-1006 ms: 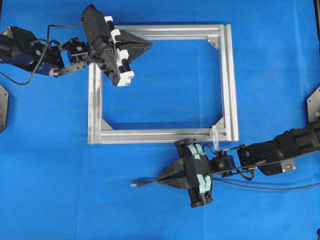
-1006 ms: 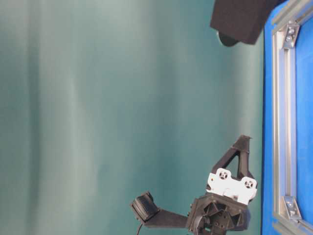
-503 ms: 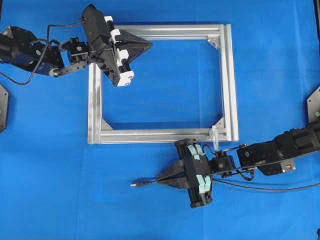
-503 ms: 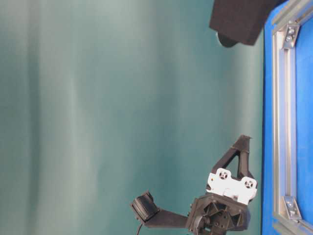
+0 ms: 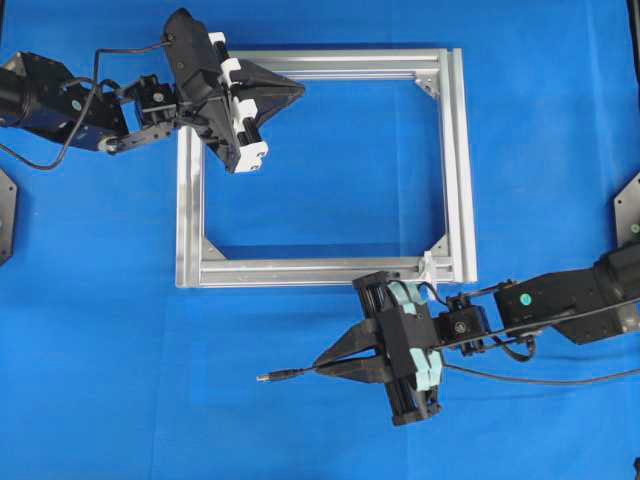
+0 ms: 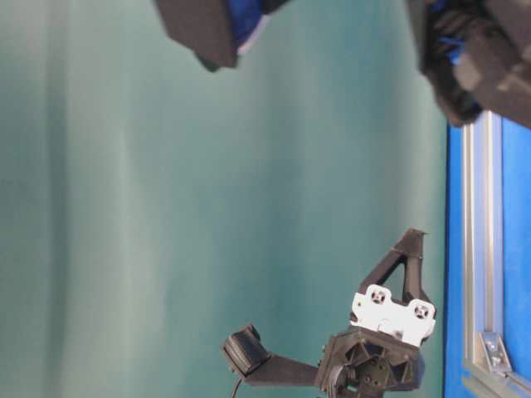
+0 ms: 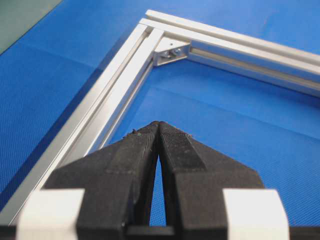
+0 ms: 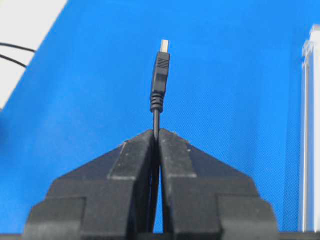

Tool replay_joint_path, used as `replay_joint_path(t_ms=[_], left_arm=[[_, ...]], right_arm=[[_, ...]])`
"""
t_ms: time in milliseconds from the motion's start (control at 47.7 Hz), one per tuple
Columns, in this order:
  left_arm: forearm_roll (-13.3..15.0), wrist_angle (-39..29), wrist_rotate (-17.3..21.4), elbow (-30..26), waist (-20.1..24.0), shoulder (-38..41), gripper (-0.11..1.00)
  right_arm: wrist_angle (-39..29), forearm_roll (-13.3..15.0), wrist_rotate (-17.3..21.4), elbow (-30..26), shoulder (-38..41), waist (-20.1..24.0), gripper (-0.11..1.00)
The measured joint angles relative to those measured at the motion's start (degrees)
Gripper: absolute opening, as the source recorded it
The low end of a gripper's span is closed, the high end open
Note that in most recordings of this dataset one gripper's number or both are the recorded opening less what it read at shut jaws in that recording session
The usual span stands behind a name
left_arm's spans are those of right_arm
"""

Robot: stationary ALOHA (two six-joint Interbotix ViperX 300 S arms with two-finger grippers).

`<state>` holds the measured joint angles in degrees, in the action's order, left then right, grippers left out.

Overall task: Insert the wire through the string loop located on the right side.
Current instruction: 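Close the right gripper on the cable just behind the USB plug, then lift the cable and swing the right gripper rightward toward the zip-tie loop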

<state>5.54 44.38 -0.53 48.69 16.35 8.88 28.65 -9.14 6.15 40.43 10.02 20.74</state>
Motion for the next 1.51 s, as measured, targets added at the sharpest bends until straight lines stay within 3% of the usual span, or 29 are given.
replay_joint_path(t_ms=[1508], left_arm=[[-0.1, -0.5, -0.1, 0.0, -0.1, -0.2, 0.0]], right_arm=[[-1.1, 0.1, -0.4, 0.1, -0.2, 0.1, -0.03]])
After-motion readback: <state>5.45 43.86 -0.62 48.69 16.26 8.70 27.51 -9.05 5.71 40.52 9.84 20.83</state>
